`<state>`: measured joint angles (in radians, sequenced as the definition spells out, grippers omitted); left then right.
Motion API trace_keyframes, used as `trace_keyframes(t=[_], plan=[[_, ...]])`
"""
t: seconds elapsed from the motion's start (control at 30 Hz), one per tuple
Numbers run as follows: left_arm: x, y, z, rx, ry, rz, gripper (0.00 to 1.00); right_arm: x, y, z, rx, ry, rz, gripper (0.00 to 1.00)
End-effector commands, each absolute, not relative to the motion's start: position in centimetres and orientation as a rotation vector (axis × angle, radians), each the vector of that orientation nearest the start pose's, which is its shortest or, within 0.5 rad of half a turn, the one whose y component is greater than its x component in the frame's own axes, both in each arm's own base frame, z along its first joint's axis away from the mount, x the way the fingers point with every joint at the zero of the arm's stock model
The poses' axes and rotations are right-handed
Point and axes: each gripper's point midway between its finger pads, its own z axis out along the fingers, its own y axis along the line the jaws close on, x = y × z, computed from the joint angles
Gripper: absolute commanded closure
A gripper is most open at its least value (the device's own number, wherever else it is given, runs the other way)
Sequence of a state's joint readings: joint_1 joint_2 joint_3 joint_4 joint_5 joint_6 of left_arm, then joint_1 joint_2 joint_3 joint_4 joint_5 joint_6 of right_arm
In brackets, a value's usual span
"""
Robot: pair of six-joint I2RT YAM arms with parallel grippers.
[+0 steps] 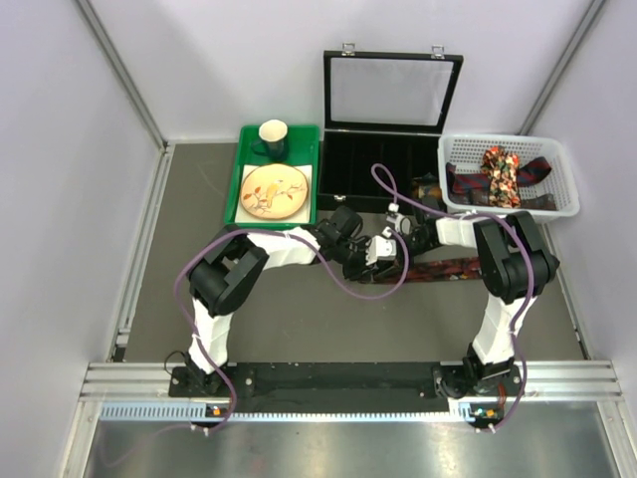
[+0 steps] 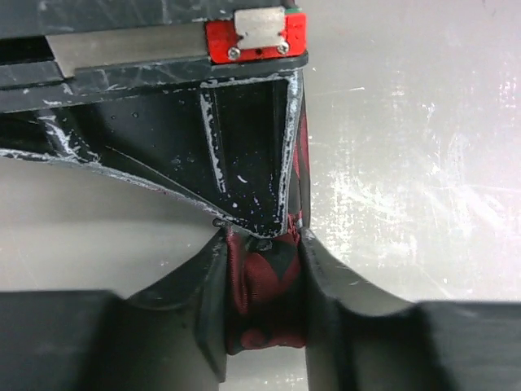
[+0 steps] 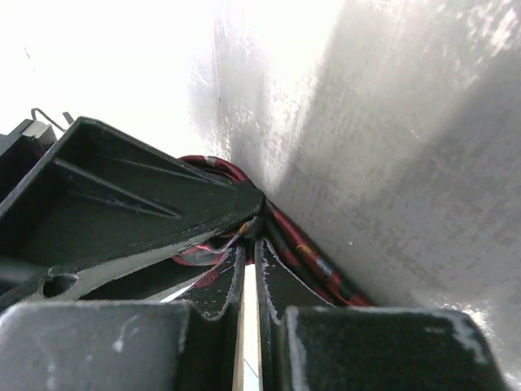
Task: Roll the ties
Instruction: Roll the tie at the center of the board.
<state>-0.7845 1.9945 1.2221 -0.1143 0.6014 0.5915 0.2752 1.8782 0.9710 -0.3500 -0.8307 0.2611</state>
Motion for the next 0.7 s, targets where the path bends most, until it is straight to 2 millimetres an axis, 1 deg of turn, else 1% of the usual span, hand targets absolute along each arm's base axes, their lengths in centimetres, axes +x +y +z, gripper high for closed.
trace_keyframes(t=[0.0,0.03,0.07,0.1,0.13,0.17,0.2,0.23,0.27,0.3,0.33,0.4,0.43,0.47,0.5,0.53,0.57,0.6,0.63,0.67], plan=[[25.4,-34.0,-0.6,1.829,1.870,-0.756,0.79,27.3,21.4,1.9,-0.273,2.782,1.196,1.00],[24.4,-33.1,-0.7,1.867,1.887,-0.760,0.82,27.5,21.5,2.0,-0.274,2.776,1.198,1.00],[23.8,-32.4,-0.5,1.877,1.893,-0.757,0.84,27.6,21.6,1.9,-0.275,2.781,1.199,1.00],[23.3,-32.3,-0.2,1.881,1.889,-0.787,0.85,27.4,22.0,2.0,-0.279,2.783,1.211,1.00],[23.2,-32.1,0.1,1.878,1.887,-0.779,0.85,27.4,22.2,2.1,-0.278,2.780,1.224,1.00],[22.9,-32.4,0.5,1.886,1.878,-0.771,0.86,27.4,22.5,2.1,-0.280,2.777,1.232,1.00],[23.1,-32.1,0.3,1.897,1.901,-0.721,0.85,27.3,22.8,2.0,-0.272,2.787,1.243,1.00],[22.8,-31.6,-0.4,1.910,1.955,-0.706,0.82,27.1,23.4,1.9,-0.295,2.789,1.242,1.00],[23.4,-32.0,-0.1,1.900,1.965,-0.689,0.77,27.0,23.6,1.9,-0.304,2.792,1.239,1.00],[23.9,-31.6,-0.2,1.897,1.990,-0.646,0.71,27.0,23.7,1.3,-0.306,2.810,1.221,1.00],[24.2,-31.5,0.0,1.888,2.001,-0.641,0.61,26.9,23.9,1.2,-0.319,2.816,1.207,1.00],[25.1,-30.7,0.3,1.840,2.020,-0.634,0.51,27.0,23.5,0.3,-0.308,2.845,1.155,1.00],[25.1,-30.5,0.8,1.818,2.012,-0.651,0.43,27.0,23.3,-0.1,-0.302,2.860,1.138,1.00],[26.0,-30.1,1.3,1.772,2.014,-0.659,0.40,27.0,23.2,-0.3,-0.297,2.870,1.126,1.00],[26.3,-30.1,1.6,1.750,2.000,-0.676,0.37,26.8,22.9,-0.6,-0.294,2.884,1.107,1.00],[26.0,-30.2,2.3,1.737,1.967,-0.743,0.36,26.7,22.9,-0.8,-0.291,2.895,1.102,1.00],[26.4,-29.9,2.6,1.710,1.958,-0.755,0.33,26.6,22.8,-0.9,-0.292,2.902,1.094,1.00],[26.9,-30.4,3.1,1.689,1.913,-0.765,0.32,26.5,22.5,-1.1,-0.295,2.913,1.070,1.00],[26.3,-30.6,3.5,1.697,1.871,-0.812,0.32,26.6,22.4,-1.2,-0.297,2.917,1.058,1.00],[26.4,-30.8,3.8,1.690,1.840,-0.833,0.31,26.4,22.3,-1.3,-0.302,2.923,1.047,1.00]])
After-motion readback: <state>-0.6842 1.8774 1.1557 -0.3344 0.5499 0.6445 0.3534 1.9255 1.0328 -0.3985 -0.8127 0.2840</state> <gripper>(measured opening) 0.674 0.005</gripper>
